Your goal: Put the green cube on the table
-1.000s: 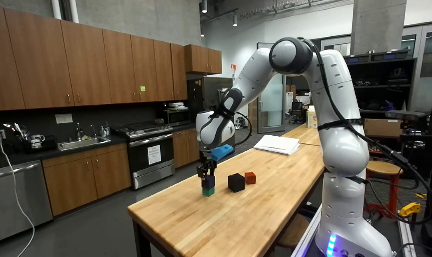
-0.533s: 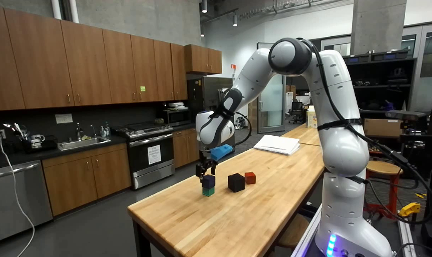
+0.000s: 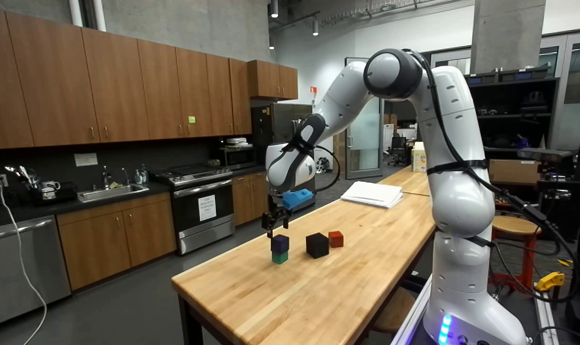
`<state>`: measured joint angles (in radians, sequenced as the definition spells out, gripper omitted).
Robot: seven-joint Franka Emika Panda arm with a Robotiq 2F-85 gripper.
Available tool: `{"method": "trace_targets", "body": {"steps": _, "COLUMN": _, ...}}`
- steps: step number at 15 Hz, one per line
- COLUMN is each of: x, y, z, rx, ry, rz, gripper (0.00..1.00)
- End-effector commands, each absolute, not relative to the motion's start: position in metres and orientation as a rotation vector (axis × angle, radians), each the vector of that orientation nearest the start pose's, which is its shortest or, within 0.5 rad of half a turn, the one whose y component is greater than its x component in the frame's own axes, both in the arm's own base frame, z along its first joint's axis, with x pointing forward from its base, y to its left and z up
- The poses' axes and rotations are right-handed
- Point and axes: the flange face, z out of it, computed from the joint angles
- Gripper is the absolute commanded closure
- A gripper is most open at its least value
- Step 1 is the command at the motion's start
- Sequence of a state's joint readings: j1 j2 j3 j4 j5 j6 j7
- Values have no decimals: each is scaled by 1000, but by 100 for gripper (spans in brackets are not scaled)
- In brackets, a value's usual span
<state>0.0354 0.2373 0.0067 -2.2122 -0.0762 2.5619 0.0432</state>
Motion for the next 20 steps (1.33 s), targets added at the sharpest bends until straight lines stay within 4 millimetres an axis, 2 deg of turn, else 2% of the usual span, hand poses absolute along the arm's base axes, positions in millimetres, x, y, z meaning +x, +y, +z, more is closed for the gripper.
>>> {"method": "trace_targets", "body": {"steps": 1, "x": 554, "y": 13, "z": 306, "rx": -3164, "ry": -31, "rz": -210, "gripper": 0}}
{"method": "trace_targets", "body": {"steps": 6, "x": 547, "y": -11, "z": 323, "rx": -3164, "ry": 66, "rz": -254, "gripper": 0}}
{"method": "trace_targets", "body": {"steps": 10, "x": 532, "y": -30, "z": 331, "rx": -3160, "ry": 145, "rz": -263, "gripper": 0}}
{"method": "trace_targets", "body": {"steps": 16, "x": 499, "y": -55, "z": 332, "rx": -3173, "ry": 242, "rz": -239, "gripper": 0}}
{"method": "trace_targets", "body": {"steps": 20, "x": 477, "y": -65, "z": 321, "rx": -3184, "ry": 310, "rz": -190, "gripper": 0}}
